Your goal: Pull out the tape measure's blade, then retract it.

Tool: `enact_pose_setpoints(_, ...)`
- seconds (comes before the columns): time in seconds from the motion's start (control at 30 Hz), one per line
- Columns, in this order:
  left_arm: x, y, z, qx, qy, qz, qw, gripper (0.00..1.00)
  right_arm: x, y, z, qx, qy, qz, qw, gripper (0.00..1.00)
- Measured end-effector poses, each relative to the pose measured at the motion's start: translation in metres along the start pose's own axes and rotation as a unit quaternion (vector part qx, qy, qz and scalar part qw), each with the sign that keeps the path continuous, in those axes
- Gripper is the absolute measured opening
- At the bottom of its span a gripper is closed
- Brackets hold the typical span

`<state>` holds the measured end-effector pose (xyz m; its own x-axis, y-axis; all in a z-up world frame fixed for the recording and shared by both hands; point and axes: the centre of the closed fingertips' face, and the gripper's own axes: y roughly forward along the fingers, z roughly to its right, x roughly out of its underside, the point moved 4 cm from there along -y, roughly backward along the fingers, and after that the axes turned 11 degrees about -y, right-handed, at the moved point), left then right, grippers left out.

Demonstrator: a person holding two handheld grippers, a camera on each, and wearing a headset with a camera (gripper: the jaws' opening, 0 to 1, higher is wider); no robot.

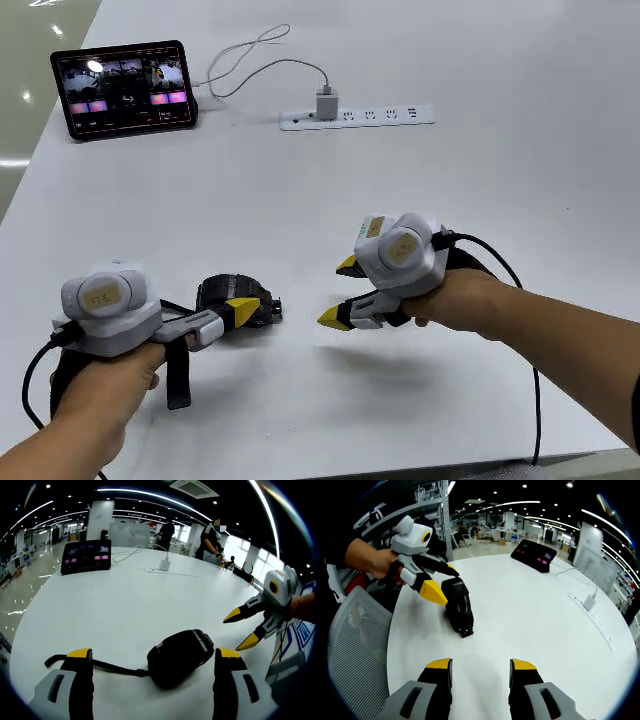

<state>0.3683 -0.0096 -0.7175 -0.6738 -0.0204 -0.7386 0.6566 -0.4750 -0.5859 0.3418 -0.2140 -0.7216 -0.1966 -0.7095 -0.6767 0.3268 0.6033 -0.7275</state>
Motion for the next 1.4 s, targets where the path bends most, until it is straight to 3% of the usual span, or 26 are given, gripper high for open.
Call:
enact_pose_setpoints(0.1, 0.002, -0.003, -0.005, -0.004, 0.015, -0.012, 0.9998, 0.99, 0.009, -0.012, 0.003, 0.014, 0.013, 0.003, 0.9998, 0.43)
enact_pose_setpoints(0.23, 0.002, -0.008, -0.007, 0.015, 0.017, -0.018, 0.9996, 0.99, 0.020, -0.027, 0.004, 0.027, 0.012, 0.006, 0.9996, 0.45)
enact_pose_setpoints(0.3, 0.009, -0.013, -0.012, 0.006, 0.039, -0.053, 0.9978, 0.99, 0.027, -0.036, 0.007, 0.037, 0.017, 0.005, 0.9991, 0.46)
enact_pose_setpoints(0.37, 0.005, -0.014, -0.008, 0.035, 0.049, -0.029, 0.9978, 0.99, 0.031, -0.045, 0.009, 0.042, 0.030, 0.012, 0.9986, 0.48)
enact_pose_setpoints(0.43, 0.008, -0.019, -0.011, 0.038, 0.058, -0.042, 0.9967, 0.99, 0.036, -0.054, 0.010, 0.048, 0.034, 0.015, 0.9981, 0.49)
enact_pose_setpoints(0.6, 0.008, -0.028, -0.013, 0.067, 0.069, -0.045, 0.9944, 0.99, 0.054, -0.070, 0.006, 0.050, 0.040, 0.008, 0.9979, 0.52)
enact_pose_setpoints(0.73, 0.006, -0.034, -0.018, 0.070, 0.077, -0.047, 0.9935, 0.99, 0.063, -0.082, 0.002, 0.054, 0.050, 0.008, 0.9973, 0.55)
enact_pose_setpoints(0.77, 0.006, -0.035, -0.022, 0.062, 0.094, -0.048, 0.9925, 0.99, 0.066, -0.084, 0.003, 0.057, 0.051, 0.009, 0.9971, 0.56)
enact_pose_setpoints(0.93, 0.004, -0.043, -0.024, 0.073, 0.097, -0.048, 0.9914, 0.99, 0.077, -0.095, -0.001, 0.060, 0.066, 0.016, 0.9959, 0.62)
enact_pose_setpoints(1.03, 0.007, -0.048, -0.025, 0.082, 0.121, -0.061, 0.9874, 0.99, 0.084, -0.101, -0.004, 0.062, 0.071, 0.013, 0.9954, 0.63)
enact_pose_setpoints(1.3, 0.015, -0.061, -0.030, 0.093, 0.123, -0.071, 0.9855, 0.99, 0.109, -0.123, -0.009, 0.073, 0.087, 0.005, 0.9935, 0.73)
enact_pose_setpoints(1.4, 0.015, -0.065, -0.030, 0.094, 0.123, -0.065, 0.9858, 0.99, 0.117, -0.133, -0.014, 0.069, 0.095, 0.005, 0.9930, 0.80)
